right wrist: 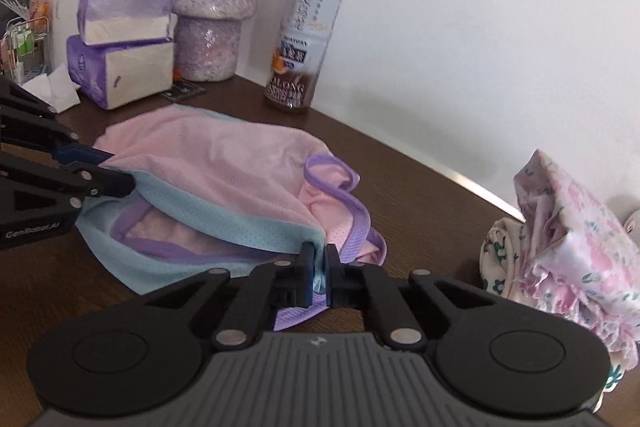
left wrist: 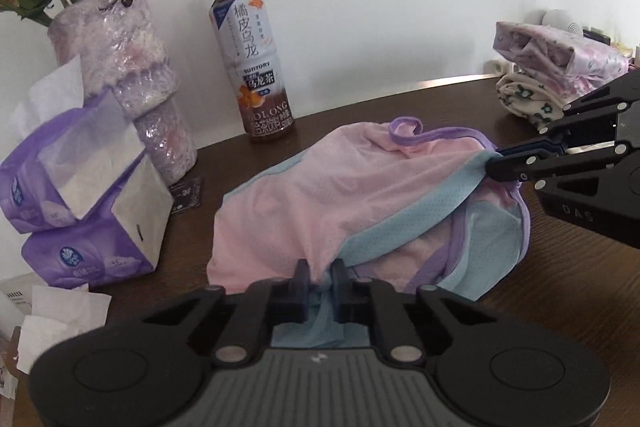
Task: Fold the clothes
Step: 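Grasp the garment edge with the left tool while the right tool grasps another edge, lift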
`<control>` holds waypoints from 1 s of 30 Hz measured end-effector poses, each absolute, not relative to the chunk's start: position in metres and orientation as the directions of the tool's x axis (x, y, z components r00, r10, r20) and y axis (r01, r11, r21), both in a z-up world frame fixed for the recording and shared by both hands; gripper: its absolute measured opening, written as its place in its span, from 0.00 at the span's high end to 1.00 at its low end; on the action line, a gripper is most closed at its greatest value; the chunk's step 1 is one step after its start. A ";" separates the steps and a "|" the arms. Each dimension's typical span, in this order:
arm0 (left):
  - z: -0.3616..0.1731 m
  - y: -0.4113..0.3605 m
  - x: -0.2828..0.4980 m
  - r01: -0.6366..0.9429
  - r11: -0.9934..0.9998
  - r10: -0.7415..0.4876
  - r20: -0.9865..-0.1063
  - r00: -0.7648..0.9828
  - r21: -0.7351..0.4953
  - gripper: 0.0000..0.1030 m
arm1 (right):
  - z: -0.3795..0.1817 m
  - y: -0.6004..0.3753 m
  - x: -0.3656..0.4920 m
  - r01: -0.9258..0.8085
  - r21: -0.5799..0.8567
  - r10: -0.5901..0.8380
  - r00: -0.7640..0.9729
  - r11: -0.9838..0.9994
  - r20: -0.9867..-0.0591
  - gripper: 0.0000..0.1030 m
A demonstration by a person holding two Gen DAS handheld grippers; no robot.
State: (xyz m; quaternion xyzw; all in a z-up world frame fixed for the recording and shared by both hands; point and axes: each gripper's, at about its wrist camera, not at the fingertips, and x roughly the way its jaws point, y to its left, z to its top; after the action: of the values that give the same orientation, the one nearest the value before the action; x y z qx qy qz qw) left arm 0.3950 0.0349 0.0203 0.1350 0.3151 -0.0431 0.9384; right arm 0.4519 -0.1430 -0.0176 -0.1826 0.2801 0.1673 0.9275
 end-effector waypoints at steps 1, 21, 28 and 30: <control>0.025 0.035 0.391 0.167 0.960 -0.001 -0.595 0.804 0.224 0.93 | -0.011 -0.145 0.447 -0.408 -0.236 0.215 0.795 0.882 -0.567 0.96; 0.221 -0.008 0.183 0.212 0.933 -0.147 -0.233 0.961 0.289 0.94 | 0.211 -0.205 0.221 -0.308 -0.137 0.289 0.947 0.942 -0.142 0.97; 0.249 -0.019 0.100 0.367 0.893 -0.301 -0.261 0.917 0.260 0.96 | 0.242 -0.240 0.134 -0.308 -0.118 0.297 0.949 0.944 -0.102 0.97; 0.229 -0.031 0.098 0.396 0.877 -0.306 -0.318 0.898 0.274 0.96 | 0.222 -0.245 0.140 -0.294 -0.103 0.275 0.947 0.950 -0.166 0.97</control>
State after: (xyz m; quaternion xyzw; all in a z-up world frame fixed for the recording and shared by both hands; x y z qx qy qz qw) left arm 0.0982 -0.0312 0.2288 0.1683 0.1336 -0.1827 0.9594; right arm 0.1398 -0.2450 0.2224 -0.0632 0.0750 0.1447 0.9846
